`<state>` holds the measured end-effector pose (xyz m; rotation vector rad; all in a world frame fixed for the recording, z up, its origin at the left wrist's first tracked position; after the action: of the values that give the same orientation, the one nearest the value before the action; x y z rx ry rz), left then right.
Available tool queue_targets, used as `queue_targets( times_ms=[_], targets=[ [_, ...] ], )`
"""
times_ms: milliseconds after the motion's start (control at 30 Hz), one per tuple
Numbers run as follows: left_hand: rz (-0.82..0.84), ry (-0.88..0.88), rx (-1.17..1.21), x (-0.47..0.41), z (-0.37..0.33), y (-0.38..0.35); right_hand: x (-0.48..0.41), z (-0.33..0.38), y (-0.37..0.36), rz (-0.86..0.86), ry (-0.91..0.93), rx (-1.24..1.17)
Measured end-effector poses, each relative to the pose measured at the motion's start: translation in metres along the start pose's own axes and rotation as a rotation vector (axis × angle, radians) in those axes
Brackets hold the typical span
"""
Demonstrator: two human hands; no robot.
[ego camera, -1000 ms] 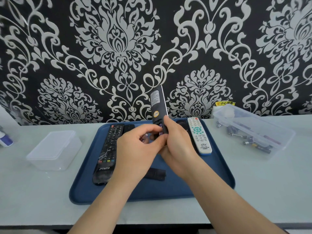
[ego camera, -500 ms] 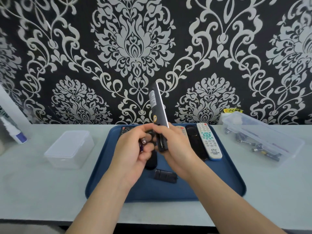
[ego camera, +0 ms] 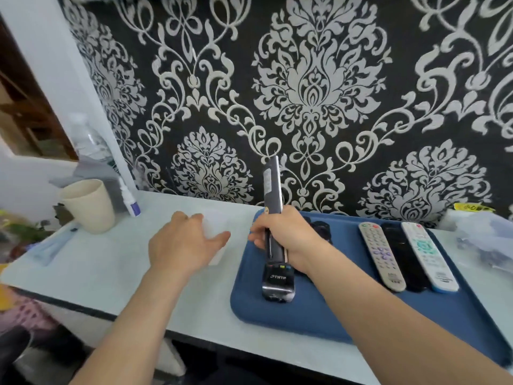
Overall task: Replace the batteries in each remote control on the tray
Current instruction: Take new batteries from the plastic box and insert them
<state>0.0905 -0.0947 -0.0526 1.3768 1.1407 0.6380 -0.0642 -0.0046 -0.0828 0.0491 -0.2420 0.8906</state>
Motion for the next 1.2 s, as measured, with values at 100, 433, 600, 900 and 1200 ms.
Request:
queue_targets(
  times_ms=[100,433,600,900,1200],
  targets=[
    [-0.005,-0.044,-0.048,0.0,0.009,-0.014,-0.013,-0.006,-0.02,-0.029,-0.042,0.019],
    [-0.147,-0.139,-0.101,-0.004,0.004,-0.005,-0.038,-0.039,-0.059,-0.15,-0.1,0.112],
    [-0.129,-0.142,-0.099,-0.007,0.001,-0.007,-0.035,-0.038,-0.056,-0.111,-0.203,0.062],
    [-0.108,-0.119,-0.009,-0.011,0.009,-0.004,-0.035,-0.04,-0.06,-0.066,-0.175,-0.072],
    [-0.038,0.166,0.54,-0.036,0.048,-0.002,-0.032,-0.05,-0.068,0.042,-0.174,-0.098]
  ],
)
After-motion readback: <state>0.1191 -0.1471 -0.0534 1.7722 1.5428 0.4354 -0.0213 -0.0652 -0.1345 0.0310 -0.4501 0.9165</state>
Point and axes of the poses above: each hand's wrist, its own x-axis away from the middle knuckle, its own y-axis out of the back of the hand, z = x × y, the point moved 8 cm from there along -x, towards the middle knuckle, and after that the axes turned 8 degrees about -z, right-handed, at the moved point
